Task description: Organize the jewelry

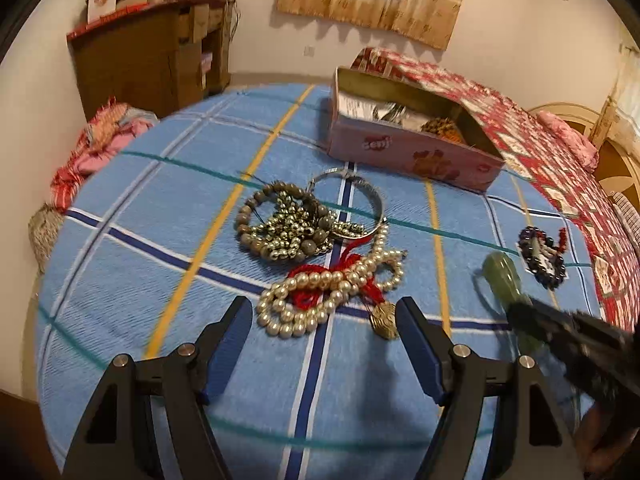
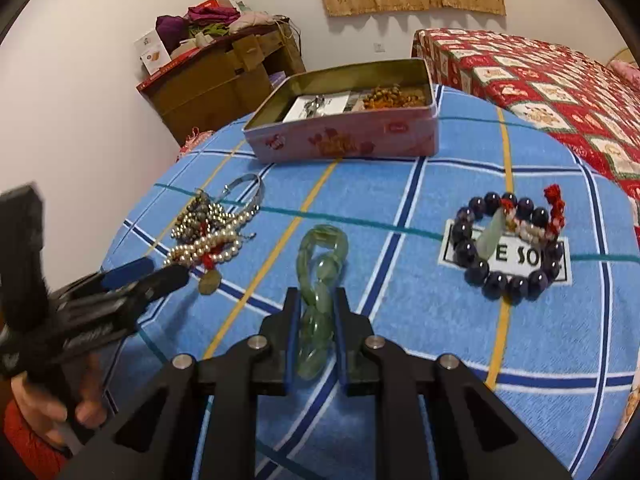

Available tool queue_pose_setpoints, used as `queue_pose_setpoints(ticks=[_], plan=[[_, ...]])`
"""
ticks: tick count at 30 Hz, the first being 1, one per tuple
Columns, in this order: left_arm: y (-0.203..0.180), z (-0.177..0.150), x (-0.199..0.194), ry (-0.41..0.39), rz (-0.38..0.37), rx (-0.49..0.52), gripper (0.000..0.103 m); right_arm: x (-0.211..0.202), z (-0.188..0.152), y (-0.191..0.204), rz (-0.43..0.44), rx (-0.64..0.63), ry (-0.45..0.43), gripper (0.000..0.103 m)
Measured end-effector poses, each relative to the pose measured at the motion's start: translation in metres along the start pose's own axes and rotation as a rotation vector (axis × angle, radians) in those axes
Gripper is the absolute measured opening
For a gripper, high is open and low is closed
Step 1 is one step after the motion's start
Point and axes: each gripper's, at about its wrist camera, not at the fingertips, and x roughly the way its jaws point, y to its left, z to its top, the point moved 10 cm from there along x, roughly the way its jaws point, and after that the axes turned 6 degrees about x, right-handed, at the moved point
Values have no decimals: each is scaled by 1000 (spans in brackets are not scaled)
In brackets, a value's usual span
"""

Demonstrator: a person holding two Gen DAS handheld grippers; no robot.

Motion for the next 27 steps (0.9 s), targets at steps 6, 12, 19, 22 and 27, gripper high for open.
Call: queue_pose_setpoints(ticks=[6, 12, 19, 22, 27], plan=[[1, 8, 4, -3, 26, 18, 52, 5, -3, -3, 26, 33, 25, 18], [-13, -10, -9, 14, 20, 107, 12, 5, -4, -5, 39, 48, 23, 18], [-40, -17, -54, -57, -71, 154, 8, 5, -3, -5, 39, 49, 20, 18], [-38, -6, -57, -72, -49, 146, 14, 4, -3, -5, 35, 44, 17, 18], [-47, 7, -34, -59, -86, 155, 47, 3, -2, -7, 28, 49, 11, 18]])
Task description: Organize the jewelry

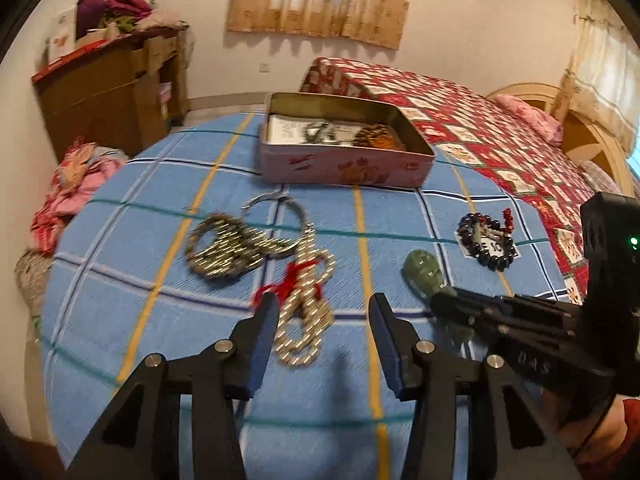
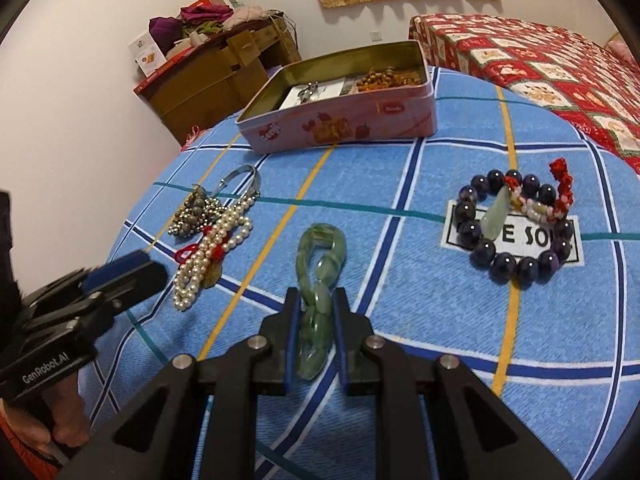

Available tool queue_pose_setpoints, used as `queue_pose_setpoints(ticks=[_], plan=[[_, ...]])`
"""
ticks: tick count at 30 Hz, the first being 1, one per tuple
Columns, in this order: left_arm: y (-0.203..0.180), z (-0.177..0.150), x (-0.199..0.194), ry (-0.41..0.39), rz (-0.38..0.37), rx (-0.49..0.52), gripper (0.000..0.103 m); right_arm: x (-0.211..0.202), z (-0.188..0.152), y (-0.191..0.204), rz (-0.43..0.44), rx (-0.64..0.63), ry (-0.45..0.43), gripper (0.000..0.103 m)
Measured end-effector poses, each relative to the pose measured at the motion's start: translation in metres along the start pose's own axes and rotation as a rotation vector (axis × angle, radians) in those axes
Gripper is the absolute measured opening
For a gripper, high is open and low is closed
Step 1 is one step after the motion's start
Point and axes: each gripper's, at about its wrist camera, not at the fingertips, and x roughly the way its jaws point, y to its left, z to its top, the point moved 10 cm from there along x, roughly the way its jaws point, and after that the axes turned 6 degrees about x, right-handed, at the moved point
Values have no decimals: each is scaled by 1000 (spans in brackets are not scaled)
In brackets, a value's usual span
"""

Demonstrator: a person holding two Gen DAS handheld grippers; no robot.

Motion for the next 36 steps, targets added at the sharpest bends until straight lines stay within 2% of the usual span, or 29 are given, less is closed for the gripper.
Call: queue_pose_setpoints(ticks=[4, 6, 8, 9, 12, 13, 14, 15, 17, 21, 26, 30, 33, 36], plan=[[3, -4, 28, 63, 22, -10, 47, 0, 0, 0, 0, 0, 2, 18], [5, -9, 35, 85, 22, -20, 39, 1, 0, 0, 3, 4, 8, 18], [6, -10, 34, 80, 21, -24, 12, 2, 0, 0, 11, 9, 10, 18], [7, -10, 33, 74, -5, -43, 12, 3, 0, 0, 14, 11, 10, 18], [12, -8, 24, 41, 17, -53, 12, 3, 0, 1, 17, 12, 10, 19], [12, -6, 16, 14, -3, -64, 3, 3, 0, 1, 20, 14, 10, 19], [8, -1, 2, -27, -64, -87, 0, 3, 0, 0, 23, 16, 10, 19], [5, 4, -11, -63, -119, -108, 0, 3, 0, 0, 24, 17, 10, 19], [3, 12, -34, -120, -168, -125, 0, 3, 0, 0, 23, 16, 10, 19], [12, 14, -47, -133, -97, -102, 0, 3, 0, 0, 19, 13, 9, 19], [4, -5, -19, -10, -110, -111, 0, 2, 1, -1, 14, 13, 5, 19], [-3, -25, 0, 76, -77, -90, 0, 2, 1, -1, 14, 17, 5, 19], [-9, -33, 6, 110, -79, -79, 0, 2, 1, -1, 15, 17, 6, 19], [-8, -37, 9, 128, -31, -44, 0, 2, 1, 0, 19, 20, 7, 19]])
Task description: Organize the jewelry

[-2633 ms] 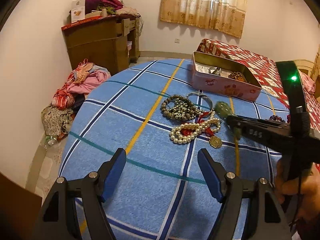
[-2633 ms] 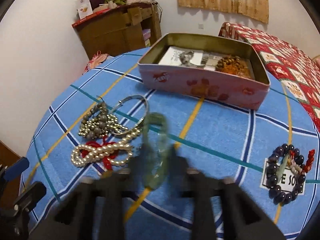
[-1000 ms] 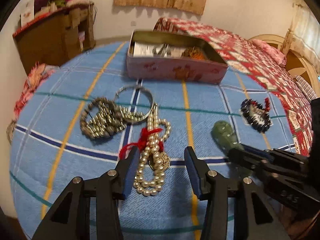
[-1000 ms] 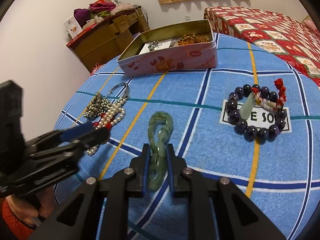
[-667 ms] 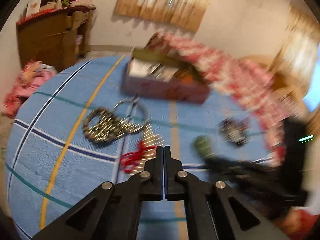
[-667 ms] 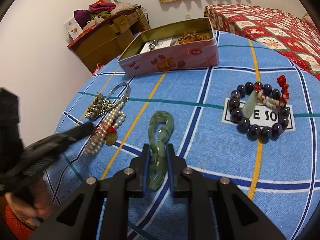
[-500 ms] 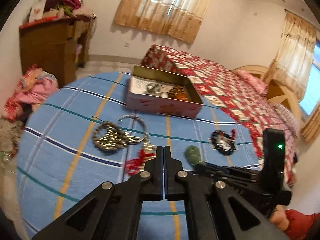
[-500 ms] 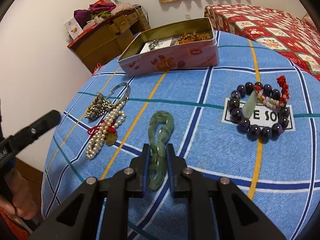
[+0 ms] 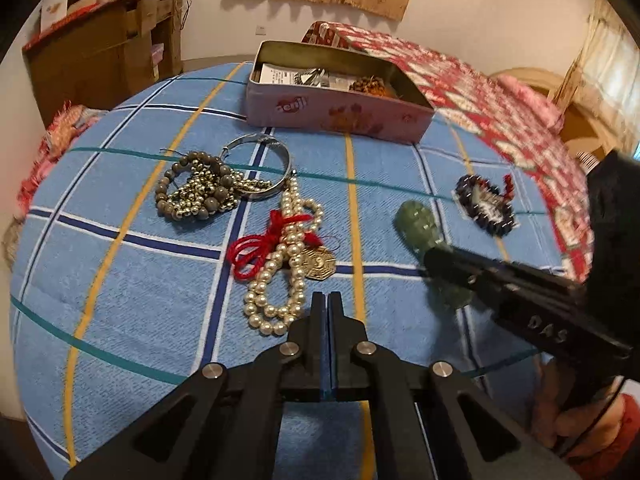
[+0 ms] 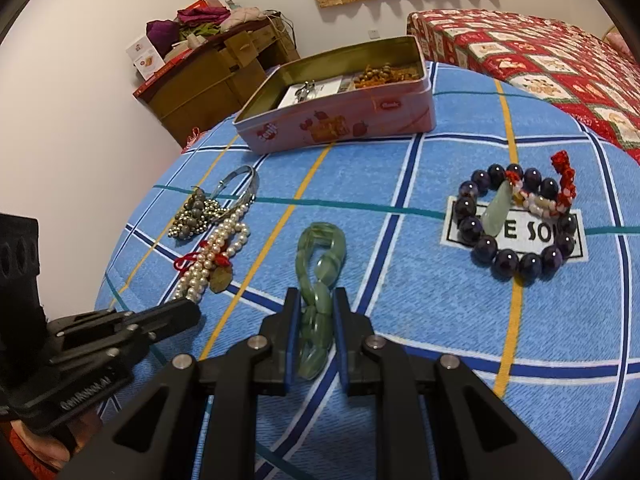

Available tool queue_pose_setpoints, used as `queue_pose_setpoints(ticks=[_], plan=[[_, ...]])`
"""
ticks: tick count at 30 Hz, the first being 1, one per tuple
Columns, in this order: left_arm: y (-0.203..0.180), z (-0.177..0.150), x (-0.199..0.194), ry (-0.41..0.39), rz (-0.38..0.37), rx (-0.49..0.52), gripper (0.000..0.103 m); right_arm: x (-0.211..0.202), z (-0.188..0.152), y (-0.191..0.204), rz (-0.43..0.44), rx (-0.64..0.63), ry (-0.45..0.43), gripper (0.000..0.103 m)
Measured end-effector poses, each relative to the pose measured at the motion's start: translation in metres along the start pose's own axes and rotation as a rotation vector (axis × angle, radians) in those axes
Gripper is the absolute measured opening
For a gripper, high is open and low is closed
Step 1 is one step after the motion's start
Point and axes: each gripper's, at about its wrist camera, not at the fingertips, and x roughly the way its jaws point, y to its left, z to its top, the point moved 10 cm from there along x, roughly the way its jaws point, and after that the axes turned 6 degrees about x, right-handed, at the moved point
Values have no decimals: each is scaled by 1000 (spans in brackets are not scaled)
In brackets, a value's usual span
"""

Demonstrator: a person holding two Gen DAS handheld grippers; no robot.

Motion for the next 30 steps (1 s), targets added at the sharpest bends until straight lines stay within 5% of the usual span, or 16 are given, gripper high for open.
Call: queue_pose_setpoints(ticks=[10, 12, 14, 16, 24, 28, 30], plan=[[4, 1, -6, -15, -13, -8, 3, 0, 0, 0, 10, 4, 3, 19], [3, 2, -6, -12, -24, -14, 13, 0, 0, 0, 10, 4, 3, 19], [1, 3, -7, -17, -28, -6, 51, 0, 0, 0, 10, 3, 3, 19], [0, 9, -15, -58, -19, -1, 70, 0, 0, 0, 11, 4, 3, 19], [6, 20, -21, -124, 38, 50, 69, 0, 0, 0, 13, 6, 3, 19], [6, 19, -4, -82, 85, 105, 56, 0, 0, 1, 10, 2, 3, 19], [6, 16, 9, -44, 91, 123, 40, 1, 0, 1, 9, 1, 3, 19]])
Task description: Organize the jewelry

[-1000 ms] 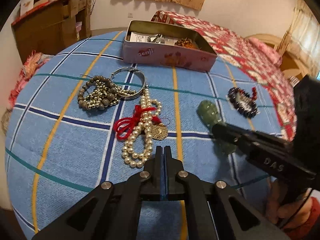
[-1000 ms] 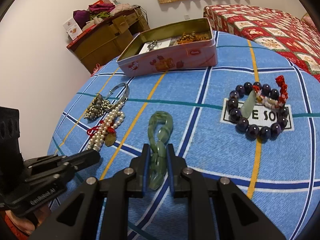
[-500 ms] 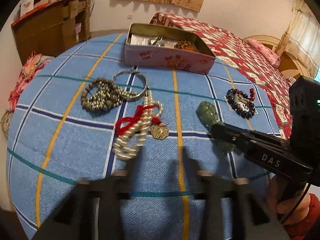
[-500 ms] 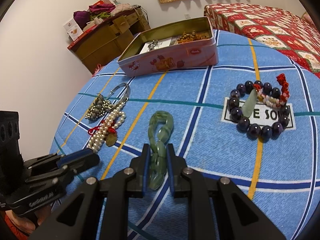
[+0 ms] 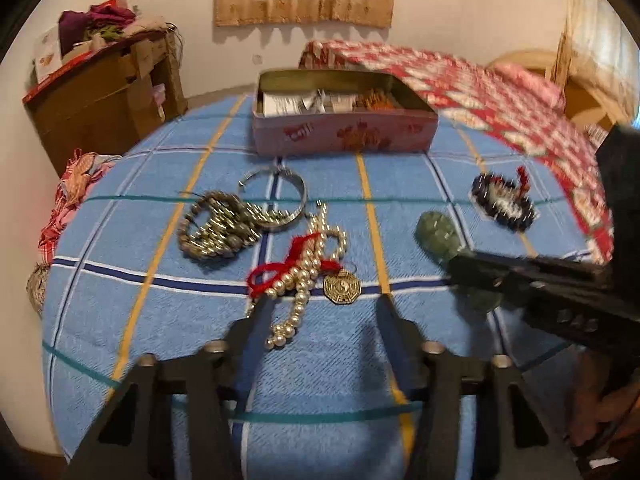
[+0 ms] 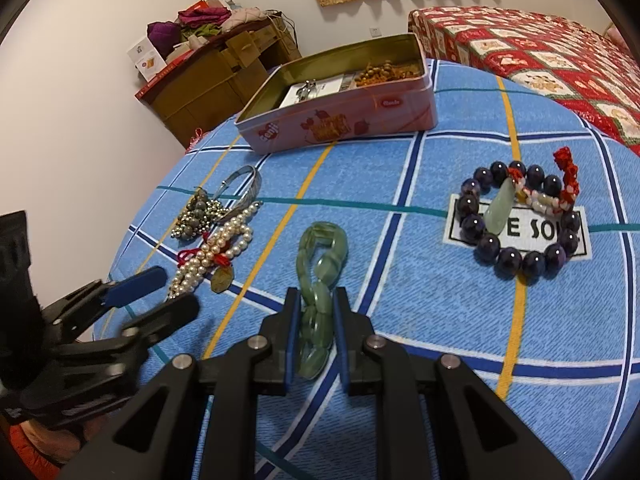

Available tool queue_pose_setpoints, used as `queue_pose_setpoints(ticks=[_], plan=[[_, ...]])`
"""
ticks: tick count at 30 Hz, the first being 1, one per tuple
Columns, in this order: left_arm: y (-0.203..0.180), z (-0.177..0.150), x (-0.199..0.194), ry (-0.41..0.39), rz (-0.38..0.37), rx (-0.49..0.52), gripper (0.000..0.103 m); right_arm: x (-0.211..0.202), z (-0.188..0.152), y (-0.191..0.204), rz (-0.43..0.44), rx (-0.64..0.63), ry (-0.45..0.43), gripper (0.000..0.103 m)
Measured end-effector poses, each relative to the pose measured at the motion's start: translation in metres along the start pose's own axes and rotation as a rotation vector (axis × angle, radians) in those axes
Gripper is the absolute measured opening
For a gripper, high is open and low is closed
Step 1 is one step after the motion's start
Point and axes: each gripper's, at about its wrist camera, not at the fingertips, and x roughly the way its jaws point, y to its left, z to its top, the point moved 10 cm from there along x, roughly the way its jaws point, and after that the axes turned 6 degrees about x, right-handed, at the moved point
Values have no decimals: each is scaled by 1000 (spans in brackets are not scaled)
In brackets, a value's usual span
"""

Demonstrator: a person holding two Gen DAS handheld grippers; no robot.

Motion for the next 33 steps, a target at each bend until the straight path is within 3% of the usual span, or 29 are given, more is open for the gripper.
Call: queue_pose_setpoints(ticks=[5, 6, 7, 10, 26, 33], plan=[[2, 0, 6, 16, 29, 14, 23, 0, 0, 1, 0, 0, 0, 19], [4, 0, 6, 14, 31, 7, 18, 0, 0, 1, -1, -1, 0, 19], [6, -1, 6, 13, 31, -2, 6, 0, 0, 1, -2, -1, 0, 19], [10, -1, 2, -8, -22, -63, 6, 0, 0, 1, 4, 3, 0, 19], [-7, 57, -104, -336, -271, -179, 5, -8, 3, -4, 18, 26, -26, 19], [3, 67, -122, -402, -292, -213, 5, -42, 13, 6, 79, 3, -188, 19]])
